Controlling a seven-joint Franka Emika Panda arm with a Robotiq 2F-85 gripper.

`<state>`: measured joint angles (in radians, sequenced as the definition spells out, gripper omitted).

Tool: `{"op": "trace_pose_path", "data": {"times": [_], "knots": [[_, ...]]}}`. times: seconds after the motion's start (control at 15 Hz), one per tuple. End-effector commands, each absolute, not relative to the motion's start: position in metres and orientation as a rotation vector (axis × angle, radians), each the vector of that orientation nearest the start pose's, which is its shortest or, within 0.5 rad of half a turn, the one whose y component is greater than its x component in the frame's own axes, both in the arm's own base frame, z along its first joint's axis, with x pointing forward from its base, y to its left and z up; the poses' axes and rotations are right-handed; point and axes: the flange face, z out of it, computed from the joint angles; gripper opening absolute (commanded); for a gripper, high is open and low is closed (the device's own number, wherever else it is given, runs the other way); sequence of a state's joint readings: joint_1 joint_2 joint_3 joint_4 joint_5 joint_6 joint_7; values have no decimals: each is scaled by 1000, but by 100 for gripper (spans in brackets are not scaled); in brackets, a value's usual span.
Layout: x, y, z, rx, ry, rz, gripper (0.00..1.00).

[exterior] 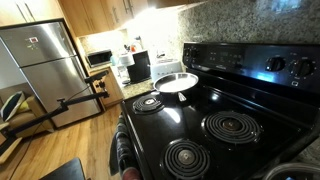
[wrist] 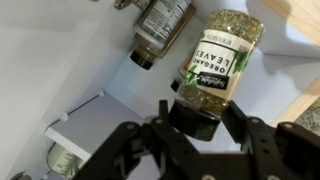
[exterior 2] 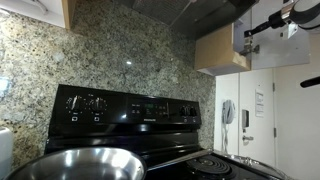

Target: Take the object from the top unit and put it on the stove

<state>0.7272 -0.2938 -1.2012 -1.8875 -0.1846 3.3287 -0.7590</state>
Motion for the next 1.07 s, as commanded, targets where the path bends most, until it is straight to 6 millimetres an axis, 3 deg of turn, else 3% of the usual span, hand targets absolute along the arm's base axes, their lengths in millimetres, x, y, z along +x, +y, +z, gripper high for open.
{"op": "trace_pose_path", "data": {"times": [0.0, 0.4, 0.47, 0.73, 1.0], "knots": [[433, -311, 731, 1747, 254, 1553, 32], [394, -296, 730, 1669, 239, 1569, 32], [387, -292, 738, 1682, 251, 1576, 32], [380, -270, 732, 1701, 279, 1595, 32], [386, -241, 706, 1794, 332, 1682, 32]]}}
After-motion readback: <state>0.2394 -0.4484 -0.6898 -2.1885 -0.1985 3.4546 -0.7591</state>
